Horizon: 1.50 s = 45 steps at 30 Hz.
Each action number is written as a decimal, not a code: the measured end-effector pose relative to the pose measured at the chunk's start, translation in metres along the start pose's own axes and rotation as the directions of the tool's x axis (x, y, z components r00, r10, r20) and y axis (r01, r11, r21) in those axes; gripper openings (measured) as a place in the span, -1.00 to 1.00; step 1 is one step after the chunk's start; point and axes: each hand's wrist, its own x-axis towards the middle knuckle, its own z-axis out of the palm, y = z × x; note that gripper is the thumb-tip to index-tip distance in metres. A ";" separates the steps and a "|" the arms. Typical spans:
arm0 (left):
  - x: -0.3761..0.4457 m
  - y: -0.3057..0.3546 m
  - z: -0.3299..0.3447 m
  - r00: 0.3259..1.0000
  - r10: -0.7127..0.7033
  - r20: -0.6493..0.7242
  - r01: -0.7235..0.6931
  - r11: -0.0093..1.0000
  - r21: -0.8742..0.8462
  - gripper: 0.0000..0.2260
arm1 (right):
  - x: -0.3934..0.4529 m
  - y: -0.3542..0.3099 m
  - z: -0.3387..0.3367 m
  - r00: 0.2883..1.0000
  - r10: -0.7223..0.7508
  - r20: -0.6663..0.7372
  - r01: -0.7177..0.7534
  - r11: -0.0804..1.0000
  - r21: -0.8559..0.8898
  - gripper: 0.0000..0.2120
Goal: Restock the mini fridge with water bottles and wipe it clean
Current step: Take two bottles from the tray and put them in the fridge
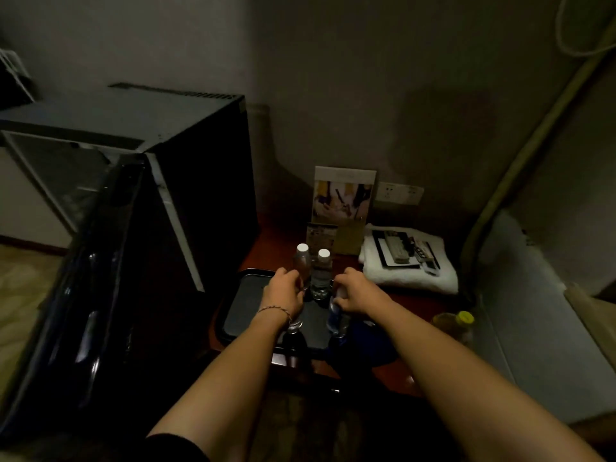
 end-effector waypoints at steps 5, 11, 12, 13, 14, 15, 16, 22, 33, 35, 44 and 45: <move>-0.083 0.014 -0.031 0.999 -0.021 -0.042 0.021 1.000 -0.018 -0.91 | -0.076 -0.023 -0.012 0.997 -0.053 -0.053 0.052 0.999 -0.018 -0.77; -0.203 0.018 -0.059 0.995 -0.042 -0.085 0.043 0.999 0.009 -0.84 | -0.184 -0.069 -0.003 0.985 -0.160 -0.061 0.160 0.987 -0.004 -0.78; -0.223 0.017 -0.063 0.994 -0.047 -0.094 0.049 0.999 0.018 -0.83 | -0.201 -0.077 0.001 0.983 -0.172 -0.069 0.173 0.985 0.011 -0.78; -0.242 0.016 -0.067 0.994 -0.050 -0.098 0.053 0.998 0.027 -0.82 | -0.216 -0.085 0.005 0.980 -0.183 -0.081 0.186 0.982 0.027 -0.78; -0.258 0.015 -0.070 0.994 -0.054 -0.093 0.057 0.998 0.035 -0.81 | -0.230 -0.092 0.008 0.976 -0.197 -0.089 0.201 0.979 0.043 -0.79; -0.277 0.013 -0.074 0.994 -0.060 -0.087 0.064 0.997 0.041 -0.80 | -0.243 -0.101 0.013 0.972 -0.216 -0.088 0.221 0.974 0.052 -0.79; -0.293 0.010 -0.078 0.994 -0.066 -0.083 0.070 0.997 0.040 -0.79 | -0.255 -0.110 0.017 0.969 -0.235 -0.078 0.239 0.970 0.053 -0.80; -0.369 -0.039 -0.097 0.988 -0.121 -0.099 0.122 0.992 0.008 -0.77 | -0.305 -0.175 0.049 0.944 -0.330 0.015 0.330 0.944 0.016 -0.79; -0.414 -0.192 -0.190 0.960 -0.236 -0.153 0.241 0.970 0.015 -0.77 | -0.304 -0.340 0.103 0.905 -0.407 0.123 0.401 0.913 0.070 -0.86; -0.411 -0.224 -0.212 0.964 -0.227 -0.140 0.233 0.972 0.025 -0.76 | -0.294 -0.375 0.107 0.898 -0.420 0.129 0.417 0.907 0.053 -0.89; -0.369 -0.337 -0.287 0.968 -0.176 -0.181 0.186 0.982 0.037 -0.68 | -0.206 -0.500 0.128 0.910 -0.411 0.063 0.400 0.907 0.130 -0.85; -0.358 -0.348 -0.293 0.967 -0.179 -0.183 0.187 0.982 0.029 -0.69 | -0.192 -0.510 0.128 0.908 -0.415 0.061 0.406 0.906 0.118 -0.84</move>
